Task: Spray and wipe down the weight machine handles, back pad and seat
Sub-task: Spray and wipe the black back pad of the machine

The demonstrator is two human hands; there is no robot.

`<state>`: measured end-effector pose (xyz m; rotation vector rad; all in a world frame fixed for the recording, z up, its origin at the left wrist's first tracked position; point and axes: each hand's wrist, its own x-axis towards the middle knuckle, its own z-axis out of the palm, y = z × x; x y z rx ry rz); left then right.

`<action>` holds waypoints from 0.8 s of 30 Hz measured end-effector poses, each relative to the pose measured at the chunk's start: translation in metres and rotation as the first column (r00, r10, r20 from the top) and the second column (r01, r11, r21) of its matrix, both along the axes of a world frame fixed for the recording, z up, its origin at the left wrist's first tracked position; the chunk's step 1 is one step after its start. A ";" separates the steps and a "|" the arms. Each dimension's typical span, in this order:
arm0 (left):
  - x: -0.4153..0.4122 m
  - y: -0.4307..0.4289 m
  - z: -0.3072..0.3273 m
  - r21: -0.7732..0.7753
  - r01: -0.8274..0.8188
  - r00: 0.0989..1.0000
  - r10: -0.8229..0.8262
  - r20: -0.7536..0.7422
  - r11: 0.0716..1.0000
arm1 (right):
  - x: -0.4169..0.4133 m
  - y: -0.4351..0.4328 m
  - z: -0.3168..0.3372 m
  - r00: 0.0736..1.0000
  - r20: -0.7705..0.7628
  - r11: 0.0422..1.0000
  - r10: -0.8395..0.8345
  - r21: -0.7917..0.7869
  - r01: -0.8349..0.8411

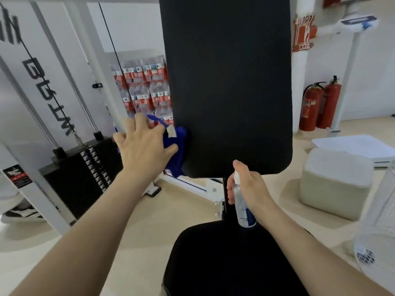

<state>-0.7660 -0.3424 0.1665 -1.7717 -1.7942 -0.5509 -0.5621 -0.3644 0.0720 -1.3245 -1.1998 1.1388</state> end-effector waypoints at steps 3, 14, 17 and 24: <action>0.027 0.011 -0.019 -0.121 0.168 0.961 -0.136 0.239 0.978 | 0.004 0.002 0.000 0.999 -0.049 0.999 -0.021 -0.029 0.020; 0.010 -0.017 -0.080 -0.198 0.512 0.850 -0.527 -0.025 0.836 | 0.019 0.001 0.006 0.983 -0.164 0.996 -0.083 0.000 0.084; -0.017 -0.010 -0.075 -0.175 0.428 0.806 -0.462 -0.369 0.887 | 0.035 0.001 0.010 0.995 -0.067 0.997 -0.075 -0.024 0.074; -0.011 0.023 -0.045 -0.304 0.512 0.554 -0.579 -0.597 0.803 | 0.057 -0.006 0.012 0.992 0.073 0.993 -0.105 -0.050 0.109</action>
